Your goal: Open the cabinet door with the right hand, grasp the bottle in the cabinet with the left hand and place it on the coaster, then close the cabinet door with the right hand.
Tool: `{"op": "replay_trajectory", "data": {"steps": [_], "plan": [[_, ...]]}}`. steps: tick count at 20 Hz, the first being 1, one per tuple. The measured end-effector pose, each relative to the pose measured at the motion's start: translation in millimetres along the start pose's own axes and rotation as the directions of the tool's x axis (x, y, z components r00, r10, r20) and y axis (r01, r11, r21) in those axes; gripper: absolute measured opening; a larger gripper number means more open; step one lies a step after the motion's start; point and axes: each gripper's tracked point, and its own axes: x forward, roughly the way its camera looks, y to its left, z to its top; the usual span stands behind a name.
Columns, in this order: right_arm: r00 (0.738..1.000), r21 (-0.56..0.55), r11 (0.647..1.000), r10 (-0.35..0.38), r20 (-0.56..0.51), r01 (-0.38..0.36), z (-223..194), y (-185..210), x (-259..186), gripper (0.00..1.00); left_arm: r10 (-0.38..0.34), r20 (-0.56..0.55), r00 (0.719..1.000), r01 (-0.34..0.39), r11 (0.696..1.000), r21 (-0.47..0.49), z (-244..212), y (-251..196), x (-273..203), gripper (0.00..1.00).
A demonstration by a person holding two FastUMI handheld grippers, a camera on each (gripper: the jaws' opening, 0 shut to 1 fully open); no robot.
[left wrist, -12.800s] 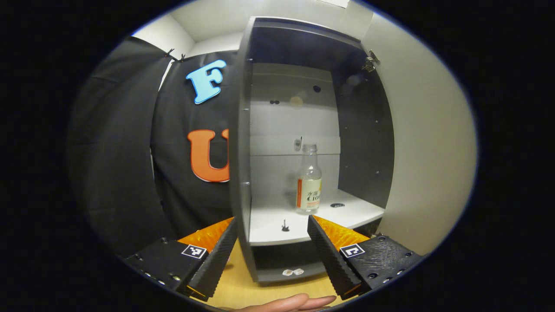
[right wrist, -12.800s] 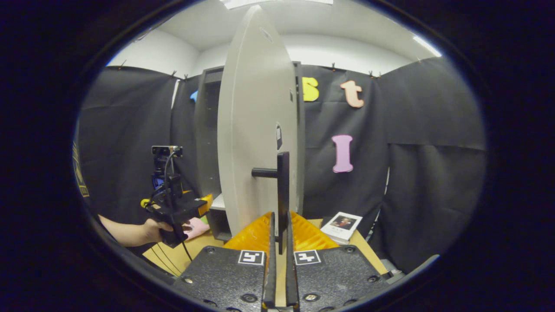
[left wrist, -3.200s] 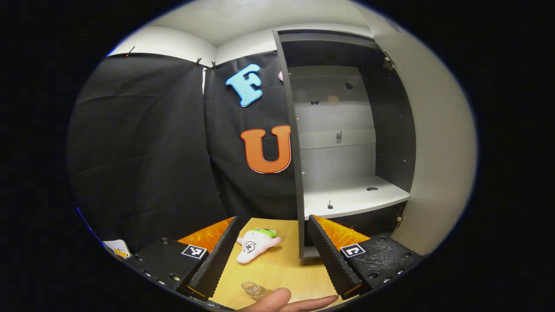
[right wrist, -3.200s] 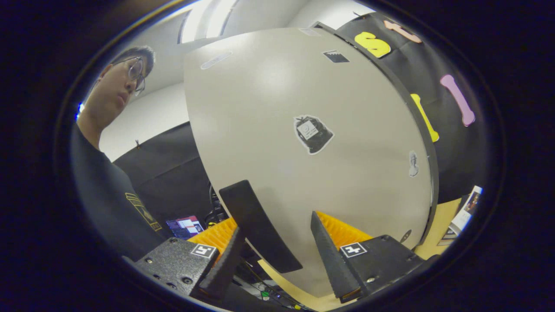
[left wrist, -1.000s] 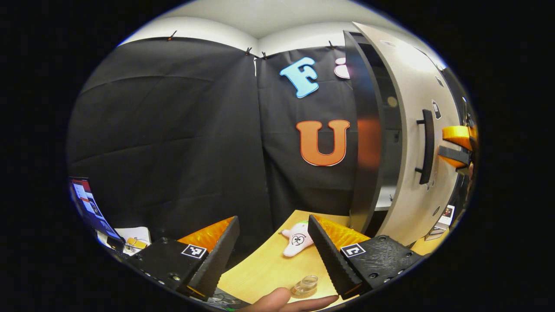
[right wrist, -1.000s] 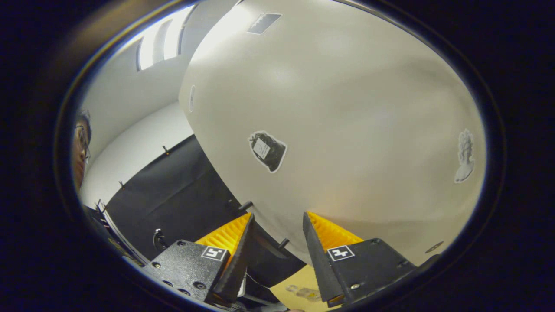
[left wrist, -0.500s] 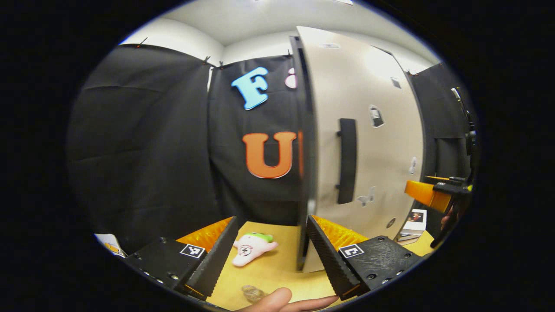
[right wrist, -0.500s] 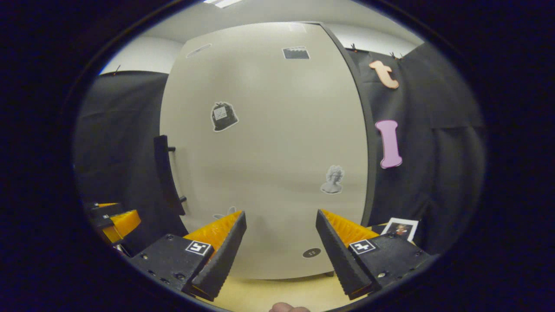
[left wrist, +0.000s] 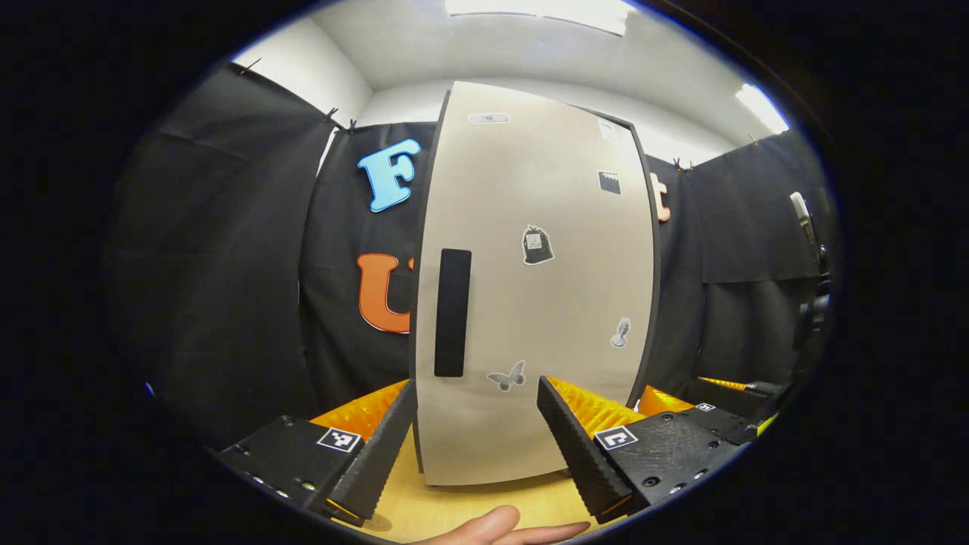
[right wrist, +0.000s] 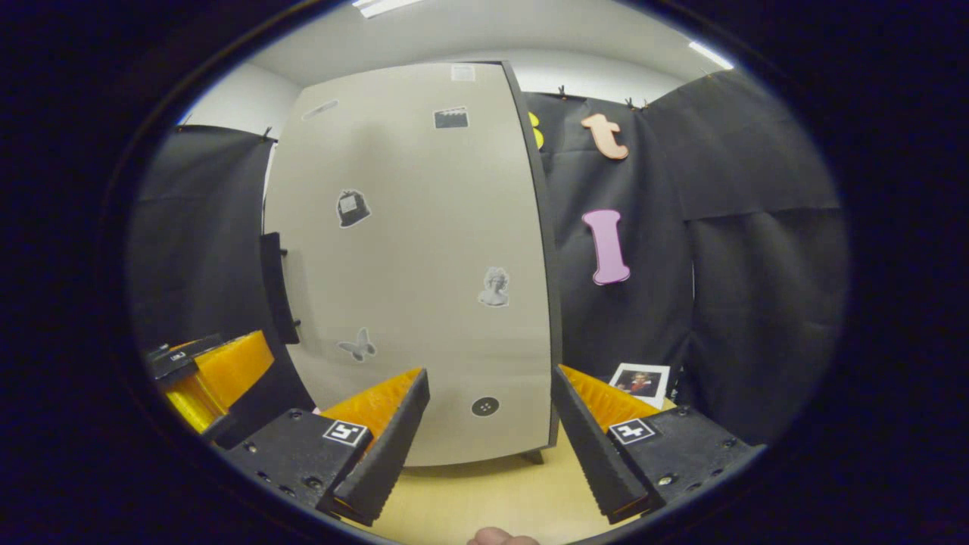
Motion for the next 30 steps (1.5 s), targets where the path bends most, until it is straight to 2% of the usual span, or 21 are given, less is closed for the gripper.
{"op": "replay_trajectory", "data": {"steps": [3, 8, 14, 17, 20, 25, 30], "plan": [[0.999, -0.048, 0.998, -0.032, 0.002, 0.033, 4, -10, -11, 1.0, 0.02, -0.02, 1.0, -0.02, 1.0, -0.003, -6, 2, -1, 0.96], [1.0, -0.079, 0.997, 0.002, -0.003, -0.002, 2, 1, -19, 0.98, 0.015, 0.014, 1.0, -0.016, 1.0, 0.018, 0, -5, -5, 0.95], [0.998, -0.107, 0.993, 0.046, 0.05, -0.04, 14, 15, -26, 1.0, 0.037, 0.006, 0.999, -0.037, 0.999, 0.02, -3, 4, -1, 0.95], [0.998, -0.111, 0.992, 0.06, 0.023, -0.057, 5, 16, -24, 0.98, 0.052, -0.001, 0.999, -0.052, 0.998, 0.036, -5, 9, 2, 0.95], [0.998, -0.098, 0.994, 0.056, -0.004, -0.056, -1, 11, -22, 1.0, 0.069, -0.013, 0.998, -0.069, 0.997, 0.025, -10, 13, 4, 0.95], [0.998, -0.115, 0.992, 0.056, 0.02, -0.054, 2, -3, -29, 1.0, 0.093, -0.052, 0.994, -0.092, 0.996, 0.016, -20, 13, 7, 0.95], [0.998, -0.088, 0.995, 0.055, 0.011, -0.054, 0, -14, -25, 0.99, 0.098, -0.04, 0.994, -0.097, 0.995, 0.026, -17, 9, 10, 0.95]]}}
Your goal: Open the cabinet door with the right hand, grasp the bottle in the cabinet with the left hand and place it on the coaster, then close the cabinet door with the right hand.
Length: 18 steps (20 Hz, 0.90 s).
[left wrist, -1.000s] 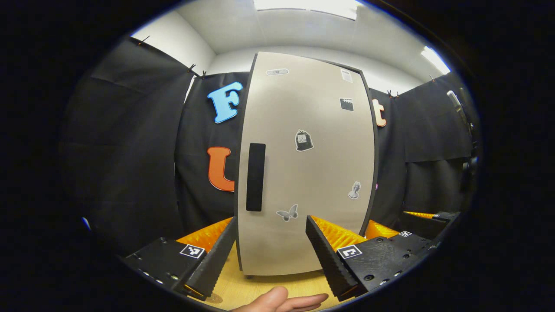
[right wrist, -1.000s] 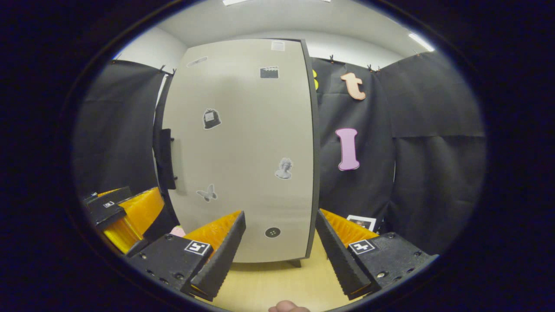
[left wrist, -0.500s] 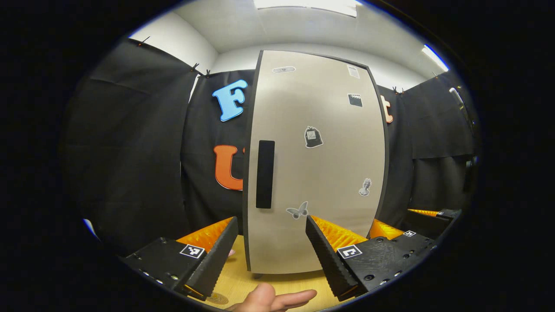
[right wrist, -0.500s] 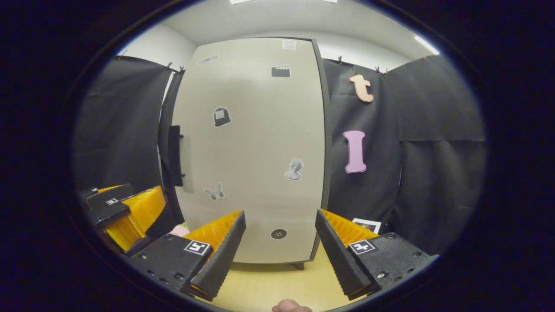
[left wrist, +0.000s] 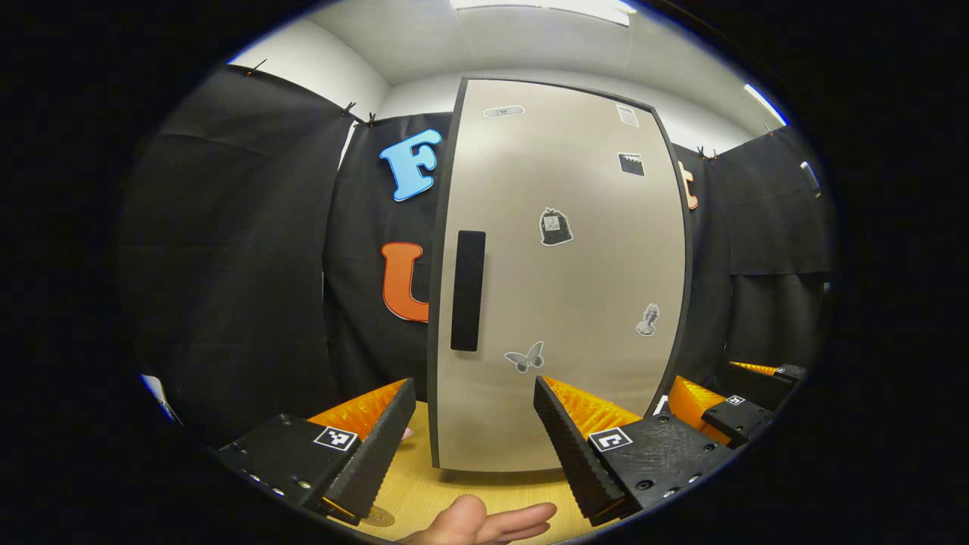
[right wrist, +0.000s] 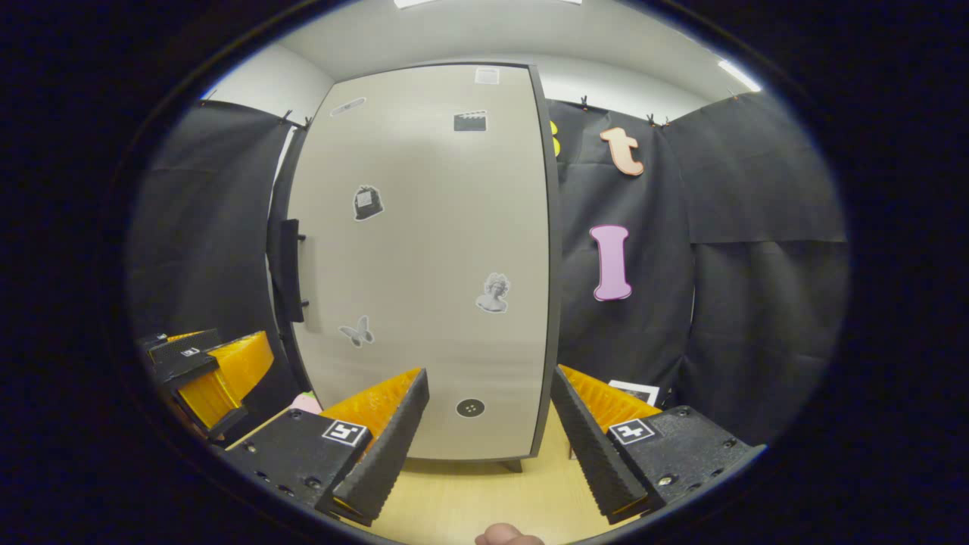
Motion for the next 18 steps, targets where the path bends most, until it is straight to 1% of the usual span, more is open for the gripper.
{"op": "replay_trajectory", "data": {"steps": [1, 6, 7, 9, 10, 11, 15, 18], "plan": [[1.0, 0.004, 1.0, -0.001, -0.001, 0.001, -1, -3, 1, 1.0, 0.001, -0.005, 1.0, -0.001, 1.0, 0.008, -1, -1, 1, 0.95], [1.0, 0.01, 1.0, -0.005, 0.03, 0.005, 4, -12, 1, 1.0, 0.005, -0.006, 1.0, -0.005, 1.0, 0.015, -3, -2, 2, 0.95], [1.0, 0.01, 1.0, 0.0, 0.031, 0.0, 4, -11, 2, 0.98, 0.007, -0.007, 1.0, -0.007, 1.0, 0.013, -3, -3, 2, 0.95], [1.0, 0.005, 1.0, 0.007, 0.024, -0.007, 1, -12, 5, 0.98, 0.014, -0.014, 1.0, -0.014, 1.0, 0.018, -5, -2, 4, 0.95], [1.0, 0.003, 1.0, 0.012, 0.015, -0.012, -1, -11, 6, 1.0, 0.017, -0.021, 1.0, -0.017, 1.0, 0.019, -7, -1, 5, 0.95], [1.0, 0.003, 1.0, 0.019, 0.004, -0.019, -4, -10, 8, 0.98, 0.023, -0.029, 0.999, -0.022, 1.0, 0.021, -8, 0, 7, 0.95], [0.999, 0.004, 0.999, 0.036, -0.009, -0.036, -8, -8, 14, 1.0, 0.04, -0.035, 0.999, -0.039, 0.999, 0.018, -9, 5, 12, 0.95], [0.999, 0.007, 0.999, 0.045, -0.014, -0.045, -10, -6, 19, 0.99, 0.05, -0.042, 0.998, -0.049, 0.999, 0.017, -11, 8, 14, 0.95]]}}
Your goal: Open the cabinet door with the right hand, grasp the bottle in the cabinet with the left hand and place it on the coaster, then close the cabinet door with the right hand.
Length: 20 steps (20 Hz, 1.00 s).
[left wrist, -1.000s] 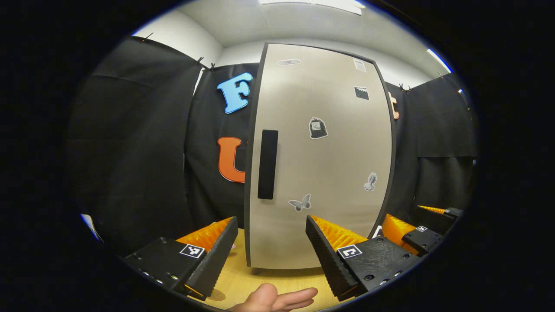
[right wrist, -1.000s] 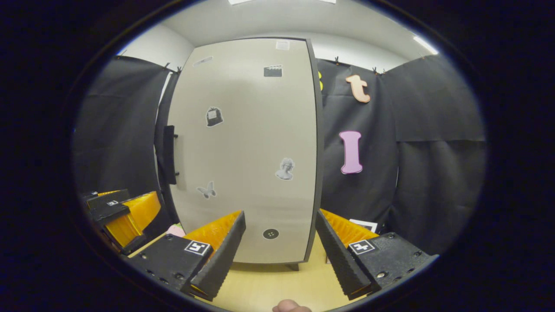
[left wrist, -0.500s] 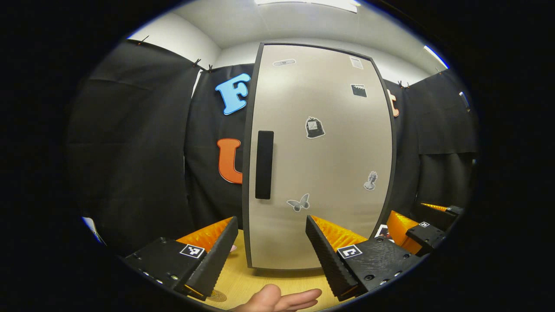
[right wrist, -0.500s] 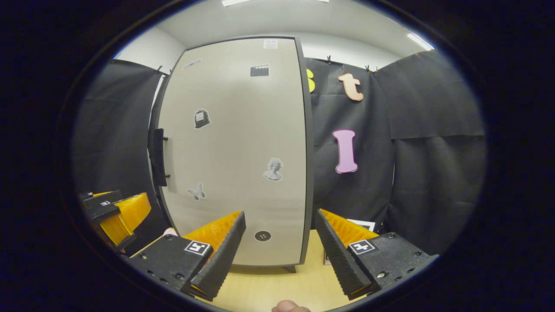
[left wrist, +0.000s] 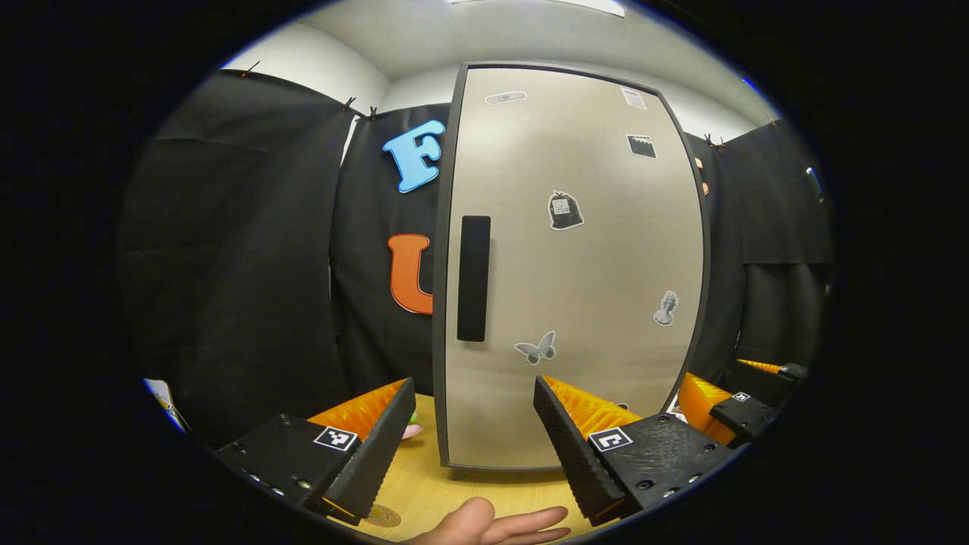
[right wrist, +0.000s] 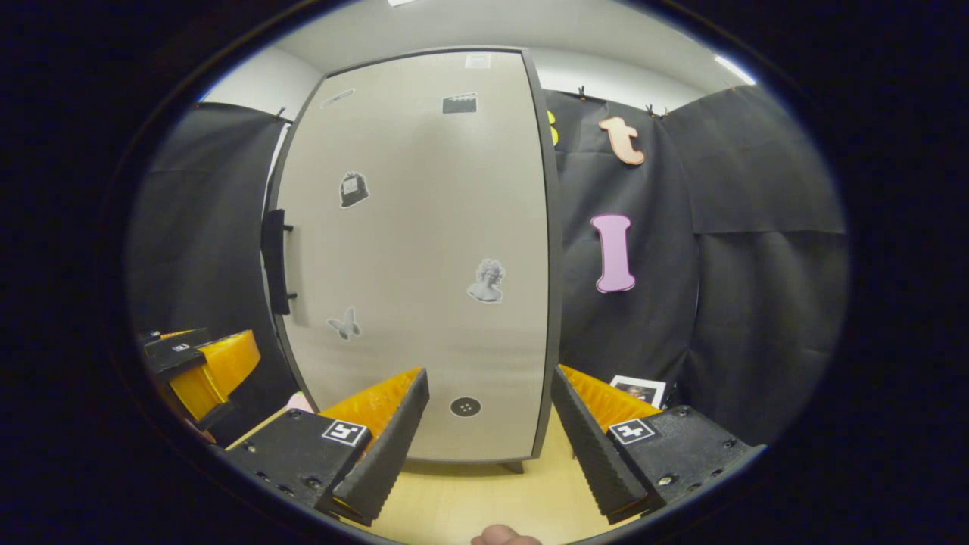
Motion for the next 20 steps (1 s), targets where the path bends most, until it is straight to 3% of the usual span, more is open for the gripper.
{"op": "replay_trajectory", "data": {"steps": [20], "plan": [[0.997, 0.028, 0.999, -0.036, -0.063, 0.038, -14, -5, 21, 1.0, -0.028, -0.022, 0.999, 0.027, 1.0, -0.011, -5, 6, 29, 0.95]]}}
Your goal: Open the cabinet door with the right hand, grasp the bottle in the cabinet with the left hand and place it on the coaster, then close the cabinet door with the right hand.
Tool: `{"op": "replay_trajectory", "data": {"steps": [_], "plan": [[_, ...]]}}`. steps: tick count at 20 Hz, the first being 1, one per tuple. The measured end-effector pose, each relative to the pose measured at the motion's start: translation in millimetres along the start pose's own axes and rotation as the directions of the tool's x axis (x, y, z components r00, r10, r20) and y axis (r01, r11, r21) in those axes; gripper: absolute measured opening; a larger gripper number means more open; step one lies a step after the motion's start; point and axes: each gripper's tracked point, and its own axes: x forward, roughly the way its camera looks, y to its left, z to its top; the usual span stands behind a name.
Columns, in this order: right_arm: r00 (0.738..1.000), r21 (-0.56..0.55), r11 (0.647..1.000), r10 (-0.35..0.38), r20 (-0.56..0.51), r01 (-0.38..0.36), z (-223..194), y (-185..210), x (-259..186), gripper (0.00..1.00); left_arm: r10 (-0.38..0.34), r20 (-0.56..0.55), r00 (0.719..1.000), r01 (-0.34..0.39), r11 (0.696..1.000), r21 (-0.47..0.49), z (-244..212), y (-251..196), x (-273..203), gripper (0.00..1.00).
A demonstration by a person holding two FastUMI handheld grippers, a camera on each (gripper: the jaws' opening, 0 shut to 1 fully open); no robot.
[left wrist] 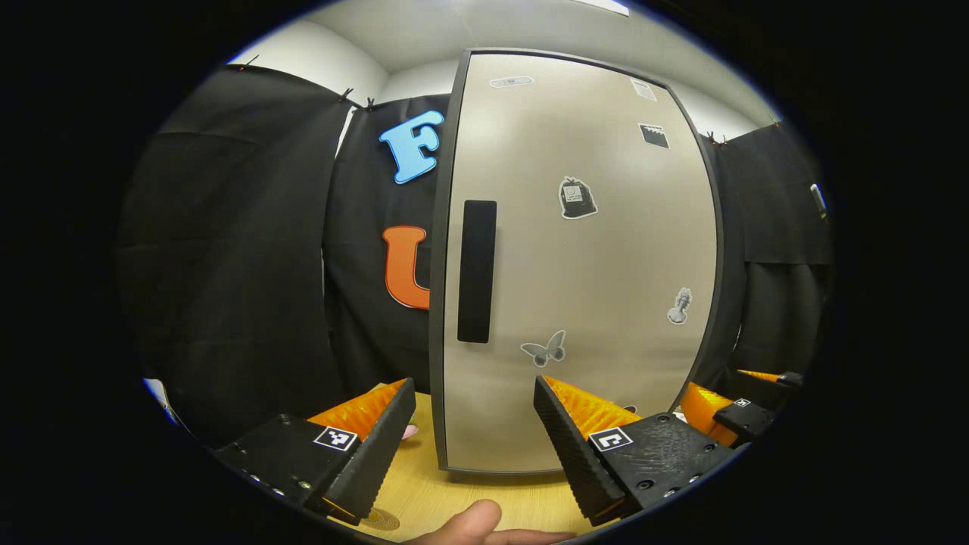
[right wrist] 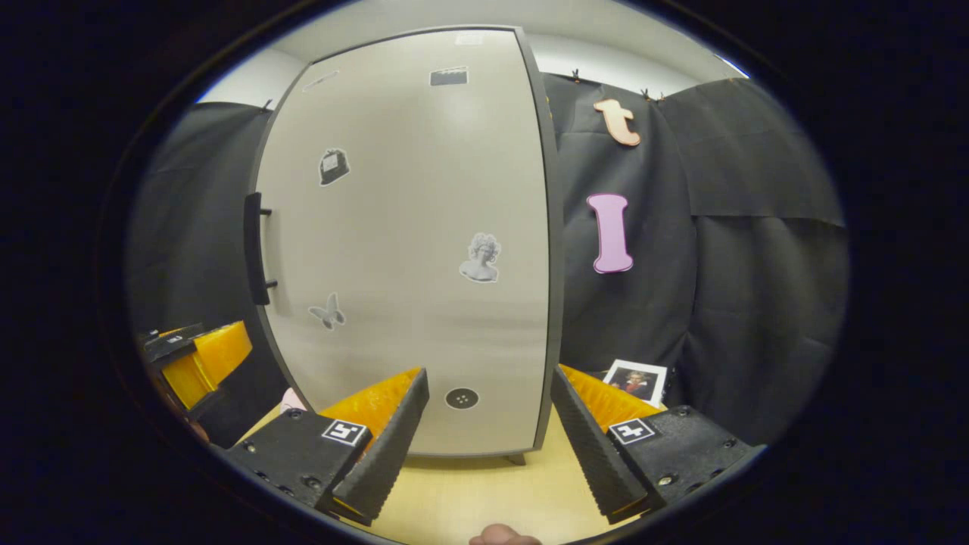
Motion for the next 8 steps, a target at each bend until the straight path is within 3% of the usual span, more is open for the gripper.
{"op": "replay_trajectory", "data": {"steps": [8], "plan": [[0.999, -0.002, 0.999, -0.039, -0.011, 0.039, -2.5, 8.4, -0.7, 1.0, -0.016, -0.022, 1.0, 0.016, 0.999, -0.03, -6.4, 10.5, 10.5, 0.95]]}}
